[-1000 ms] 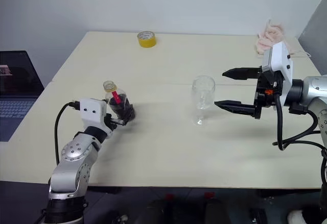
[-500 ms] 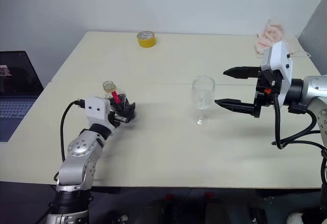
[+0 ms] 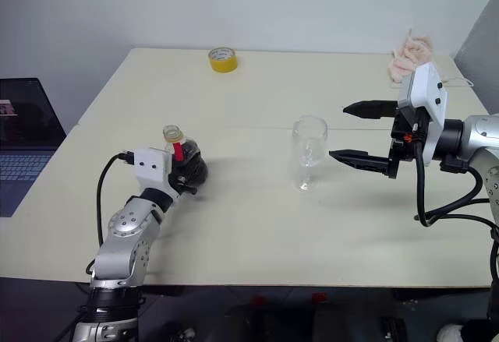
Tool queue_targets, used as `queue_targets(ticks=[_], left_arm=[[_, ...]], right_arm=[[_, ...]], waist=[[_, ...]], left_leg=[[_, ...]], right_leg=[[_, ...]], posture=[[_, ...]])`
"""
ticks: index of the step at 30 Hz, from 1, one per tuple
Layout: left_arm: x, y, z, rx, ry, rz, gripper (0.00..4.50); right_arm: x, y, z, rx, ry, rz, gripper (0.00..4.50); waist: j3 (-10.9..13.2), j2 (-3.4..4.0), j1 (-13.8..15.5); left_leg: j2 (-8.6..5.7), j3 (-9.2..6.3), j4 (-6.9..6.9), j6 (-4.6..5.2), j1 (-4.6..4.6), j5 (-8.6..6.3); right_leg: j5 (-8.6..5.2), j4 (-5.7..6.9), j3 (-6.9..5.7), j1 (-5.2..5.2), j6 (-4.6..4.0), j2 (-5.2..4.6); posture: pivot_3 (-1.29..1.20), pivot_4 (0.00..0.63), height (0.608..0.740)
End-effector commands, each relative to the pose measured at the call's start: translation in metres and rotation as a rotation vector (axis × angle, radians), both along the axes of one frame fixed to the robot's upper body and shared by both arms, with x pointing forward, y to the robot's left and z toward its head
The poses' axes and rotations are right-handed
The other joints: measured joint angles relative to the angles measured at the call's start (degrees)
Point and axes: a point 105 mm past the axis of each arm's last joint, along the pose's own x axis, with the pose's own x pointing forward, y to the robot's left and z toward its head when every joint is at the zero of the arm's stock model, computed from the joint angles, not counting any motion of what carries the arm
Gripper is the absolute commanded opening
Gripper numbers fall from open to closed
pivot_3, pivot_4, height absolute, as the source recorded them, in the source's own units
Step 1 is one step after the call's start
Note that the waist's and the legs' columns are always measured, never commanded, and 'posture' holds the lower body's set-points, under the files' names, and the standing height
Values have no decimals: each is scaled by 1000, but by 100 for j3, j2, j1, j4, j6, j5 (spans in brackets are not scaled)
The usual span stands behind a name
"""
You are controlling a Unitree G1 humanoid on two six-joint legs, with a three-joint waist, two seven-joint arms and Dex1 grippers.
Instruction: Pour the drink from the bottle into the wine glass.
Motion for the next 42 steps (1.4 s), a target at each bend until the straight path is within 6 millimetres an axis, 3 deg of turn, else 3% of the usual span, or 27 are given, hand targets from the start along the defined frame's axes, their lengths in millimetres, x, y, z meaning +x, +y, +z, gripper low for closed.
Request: queue_targets(ticks=[1, 4, 9, 13, 28, 42], left_arm=[[3, 2, 24, 28, -81, 3, 1713], [5, 0, 32, 48, -96, -9, 1713], [18, -9, 62, 148, -149, -66, 1713], [33, -30, 81, 247, -193, -163, 1713], [68, -109, 130, 546, -415, -442, 1713], [72, -163, 144, 708, -562, -597, 1713]], right_arm=[[-4, 0, 11, -9, -59, 0, 4500], [-3, -6, 13, 12, -61, -24, 4500], [-7, -28, 18, 85, -42, -102, 4500], [-15, -36, -3, 64, 33, -135, 4500], [-39, -49, -16, 158, 24, -283, 4500], [-45, -51, -20, 151, 5, -345, 4500]], waist=[[1, -1, 0], [1, -2, 1], [8, -14, 28], [8, -18, 64], [16, -30, -3], [17, -33, -15]], left_leg=[[0, 0, 0, 0, 0, 0], [0, -1, 0, 0, -4, 0], [-1, -4, 7, -1, -16, 1], [-5, -6, 9, -1, -18, 1], [-7, -5, 15, -1, -42, 1], [-11, -7, 22, 0, -50, 2]], right_leg=[[0, 0, 0, 0, 0, 0], [0, 0, -1, -3, 0, 0], [0, 4, -5, -11, 0, 0], [1, 2, -11, -7, 1, -3], [3, 11, -16, -26, 4, -3], [3, 16, -21, -30, 6, -2]], posture=[[0, 150, 740], [0, 150, 740], [0, 150, 740], [0, 150, 740], [0, 150, 740], [0, 150, 740]])
